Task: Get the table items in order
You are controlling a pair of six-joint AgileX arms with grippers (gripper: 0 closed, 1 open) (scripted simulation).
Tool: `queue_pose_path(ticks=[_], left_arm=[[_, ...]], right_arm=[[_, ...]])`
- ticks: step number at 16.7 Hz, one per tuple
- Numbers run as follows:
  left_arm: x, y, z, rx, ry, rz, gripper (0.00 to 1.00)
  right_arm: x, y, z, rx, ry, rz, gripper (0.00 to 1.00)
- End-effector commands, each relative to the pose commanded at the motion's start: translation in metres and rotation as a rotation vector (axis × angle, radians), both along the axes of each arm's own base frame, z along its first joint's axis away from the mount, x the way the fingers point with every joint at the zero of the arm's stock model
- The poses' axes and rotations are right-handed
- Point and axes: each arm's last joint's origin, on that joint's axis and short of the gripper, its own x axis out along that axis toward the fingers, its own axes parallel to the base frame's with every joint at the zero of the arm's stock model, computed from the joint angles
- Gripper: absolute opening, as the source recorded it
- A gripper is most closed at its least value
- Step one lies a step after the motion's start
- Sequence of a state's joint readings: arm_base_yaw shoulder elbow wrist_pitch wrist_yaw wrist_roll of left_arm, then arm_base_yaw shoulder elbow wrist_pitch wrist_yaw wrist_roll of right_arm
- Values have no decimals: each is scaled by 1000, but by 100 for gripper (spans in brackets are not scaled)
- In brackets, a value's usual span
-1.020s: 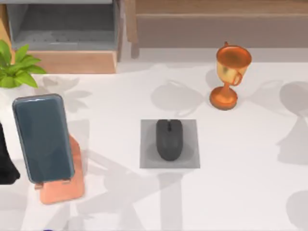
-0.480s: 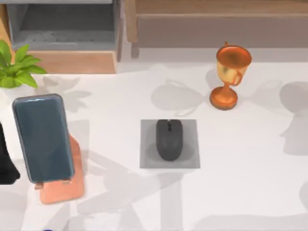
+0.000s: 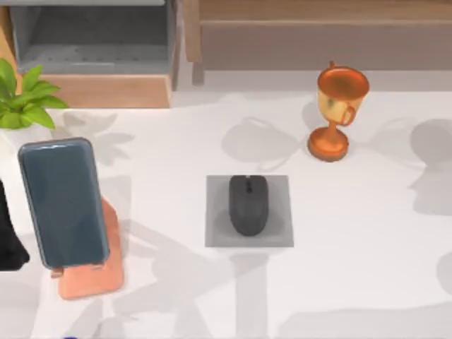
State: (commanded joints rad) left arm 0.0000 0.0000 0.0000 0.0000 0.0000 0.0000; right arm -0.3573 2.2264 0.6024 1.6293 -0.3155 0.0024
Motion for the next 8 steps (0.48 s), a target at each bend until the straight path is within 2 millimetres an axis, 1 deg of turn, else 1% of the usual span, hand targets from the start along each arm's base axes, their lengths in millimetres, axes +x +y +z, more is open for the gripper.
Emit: queue_pose_path(ticks=[3, 6, 8], left_arm=[[0, 0, 0, 0, 0, 0, 100], [0, 0, 0, 0, 0, 0, 100], [0, 0, 0, 0, 0, 0, 100]], right_arm=[[12, 0, 0, 0, 0, 0, 100], [12, 0, 0, 0, 0, 0, 100], [12, 0, 0, 0, 0, 0, 85]])
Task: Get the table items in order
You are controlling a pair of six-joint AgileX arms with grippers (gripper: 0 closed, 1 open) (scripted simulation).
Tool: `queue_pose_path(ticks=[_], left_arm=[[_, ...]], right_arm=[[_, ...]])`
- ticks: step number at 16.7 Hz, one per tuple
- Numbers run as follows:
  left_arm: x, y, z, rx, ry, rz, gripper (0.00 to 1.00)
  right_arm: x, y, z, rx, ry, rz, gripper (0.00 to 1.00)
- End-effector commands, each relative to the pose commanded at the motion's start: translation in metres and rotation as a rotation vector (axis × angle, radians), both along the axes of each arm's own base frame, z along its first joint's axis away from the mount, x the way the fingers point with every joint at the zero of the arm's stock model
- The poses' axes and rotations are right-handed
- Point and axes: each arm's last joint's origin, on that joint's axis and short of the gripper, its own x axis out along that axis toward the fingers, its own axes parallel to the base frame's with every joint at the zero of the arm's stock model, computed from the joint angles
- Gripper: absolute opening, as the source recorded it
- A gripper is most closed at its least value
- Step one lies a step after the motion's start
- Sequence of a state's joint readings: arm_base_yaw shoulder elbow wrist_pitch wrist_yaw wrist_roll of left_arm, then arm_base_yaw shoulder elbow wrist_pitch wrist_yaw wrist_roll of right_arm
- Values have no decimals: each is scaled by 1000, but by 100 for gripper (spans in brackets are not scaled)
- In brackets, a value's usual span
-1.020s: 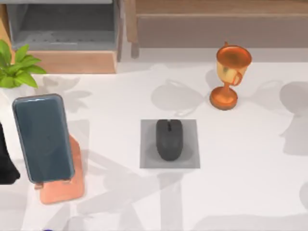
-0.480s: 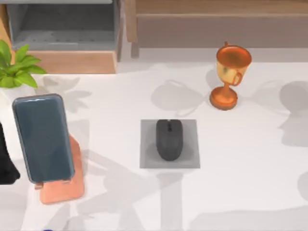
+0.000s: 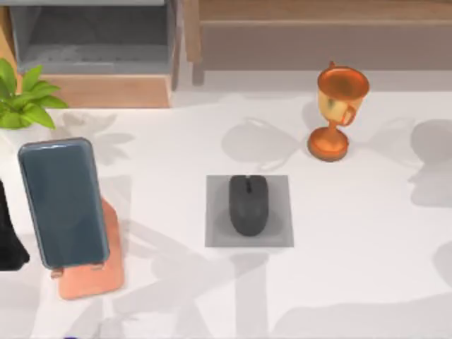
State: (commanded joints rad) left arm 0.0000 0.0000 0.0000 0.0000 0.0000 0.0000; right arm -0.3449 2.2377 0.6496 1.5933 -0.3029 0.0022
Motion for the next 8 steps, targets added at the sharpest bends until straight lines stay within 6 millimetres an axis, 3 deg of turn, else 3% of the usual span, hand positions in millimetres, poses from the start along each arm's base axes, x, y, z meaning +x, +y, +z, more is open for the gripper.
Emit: queue_pose_path(ticks=[8], left_arm=[[0, 0, 0, 0, 0, 0, 100]], right_arm=[[0, 0, 0, 0, 0, 0, 25]])
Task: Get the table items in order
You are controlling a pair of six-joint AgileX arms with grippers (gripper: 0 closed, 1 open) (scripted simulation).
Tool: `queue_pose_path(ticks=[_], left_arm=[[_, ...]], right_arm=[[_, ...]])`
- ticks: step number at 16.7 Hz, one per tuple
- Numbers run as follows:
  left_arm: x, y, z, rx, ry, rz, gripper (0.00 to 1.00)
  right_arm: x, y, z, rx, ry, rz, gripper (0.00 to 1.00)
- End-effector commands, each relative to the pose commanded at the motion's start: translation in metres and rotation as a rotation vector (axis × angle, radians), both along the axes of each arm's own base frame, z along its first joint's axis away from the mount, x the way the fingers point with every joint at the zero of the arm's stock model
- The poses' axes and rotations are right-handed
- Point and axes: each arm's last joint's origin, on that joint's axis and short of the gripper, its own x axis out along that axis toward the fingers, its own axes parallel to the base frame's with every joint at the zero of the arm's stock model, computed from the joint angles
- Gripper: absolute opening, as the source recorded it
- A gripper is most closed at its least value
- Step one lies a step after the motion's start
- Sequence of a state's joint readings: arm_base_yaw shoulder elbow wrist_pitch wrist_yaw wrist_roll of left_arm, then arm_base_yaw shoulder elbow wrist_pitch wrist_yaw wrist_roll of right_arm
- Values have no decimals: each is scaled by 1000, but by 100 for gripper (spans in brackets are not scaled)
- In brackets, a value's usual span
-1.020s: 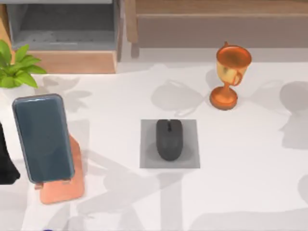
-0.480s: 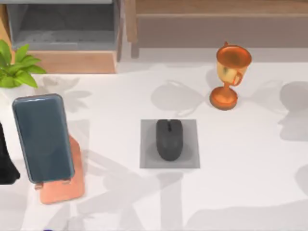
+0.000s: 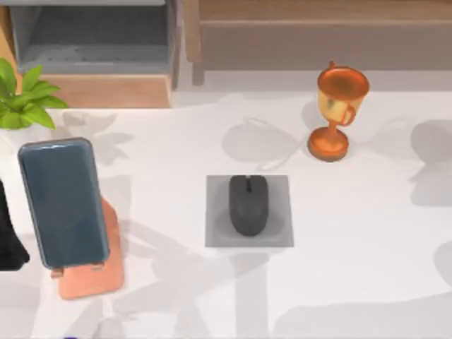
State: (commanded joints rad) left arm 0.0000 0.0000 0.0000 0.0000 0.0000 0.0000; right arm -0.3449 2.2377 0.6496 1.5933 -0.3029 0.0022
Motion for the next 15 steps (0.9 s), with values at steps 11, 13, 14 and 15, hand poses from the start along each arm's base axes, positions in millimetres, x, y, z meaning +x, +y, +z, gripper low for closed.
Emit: queue_pose_path(ticks=[11, 13, 14, 15], left_arm=[[0, 0, 0, 0, 0, 0, 100], [0, 0, 0, 0, 0, 0, 100], [0, 0, 0, 0, 0, 0, 100], [0, 0, 0, 0, 0, 0, 100]], right_arm=[[0, 0, 0, 0, 0, 0, 0], [0, 0, 1, 2, 1, -1, 0], [0, 0, 3, 2, 0, -1, 0], [0, 0, 5, 2, 0, -1, 0]])
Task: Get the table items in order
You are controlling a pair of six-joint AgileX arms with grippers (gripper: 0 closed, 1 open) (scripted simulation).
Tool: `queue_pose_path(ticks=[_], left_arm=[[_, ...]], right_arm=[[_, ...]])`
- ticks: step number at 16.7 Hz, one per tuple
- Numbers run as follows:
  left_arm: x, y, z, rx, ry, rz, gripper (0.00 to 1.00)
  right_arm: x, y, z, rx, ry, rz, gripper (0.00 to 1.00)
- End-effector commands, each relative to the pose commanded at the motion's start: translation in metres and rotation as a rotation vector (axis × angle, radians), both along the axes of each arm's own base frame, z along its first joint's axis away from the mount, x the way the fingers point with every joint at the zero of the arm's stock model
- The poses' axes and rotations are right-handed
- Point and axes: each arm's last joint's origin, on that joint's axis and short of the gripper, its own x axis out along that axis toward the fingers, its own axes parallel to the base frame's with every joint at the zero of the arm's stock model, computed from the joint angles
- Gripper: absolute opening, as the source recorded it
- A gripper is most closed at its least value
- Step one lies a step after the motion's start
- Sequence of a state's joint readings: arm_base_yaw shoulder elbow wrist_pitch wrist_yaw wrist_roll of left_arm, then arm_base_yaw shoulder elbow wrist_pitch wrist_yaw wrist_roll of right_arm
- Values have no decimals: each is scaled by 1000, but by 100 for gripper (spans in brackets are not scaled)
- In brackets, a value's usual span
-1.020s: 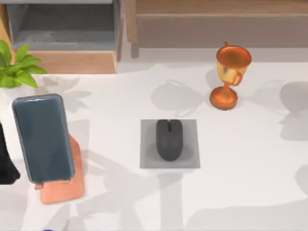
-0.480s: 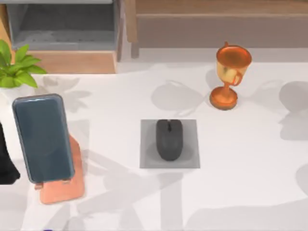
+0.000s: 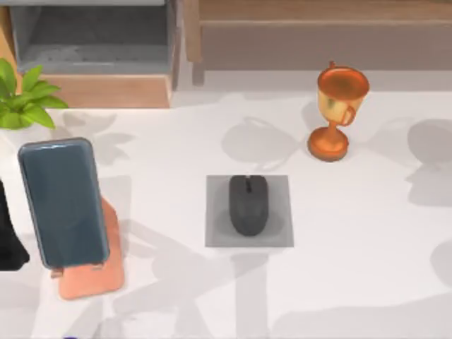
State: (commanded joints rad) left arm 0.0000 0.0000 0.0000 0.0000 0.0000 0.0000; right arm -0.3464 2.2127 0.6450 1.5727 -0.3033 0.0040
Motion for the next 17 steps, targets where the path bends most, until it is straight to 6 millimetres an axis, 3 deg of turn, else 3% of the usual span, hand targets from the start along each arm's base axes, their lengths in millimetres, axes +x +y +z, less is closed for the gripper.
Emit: queue_pose_path(ticks=[8, 13, 17], left_arm=[[0, 0, 0, 0, 0, 0, 100], [0, 0, 0, 0, 0, 0, 100], [0, 0, 0, 0, 0, 0, 100]], right_arm=[[3, -1, 9, -6, -23, -3, 0], [25, 3, 76, -62, -233, -51, 0], [53, 29, 125, -51, -332, -82, 0]])
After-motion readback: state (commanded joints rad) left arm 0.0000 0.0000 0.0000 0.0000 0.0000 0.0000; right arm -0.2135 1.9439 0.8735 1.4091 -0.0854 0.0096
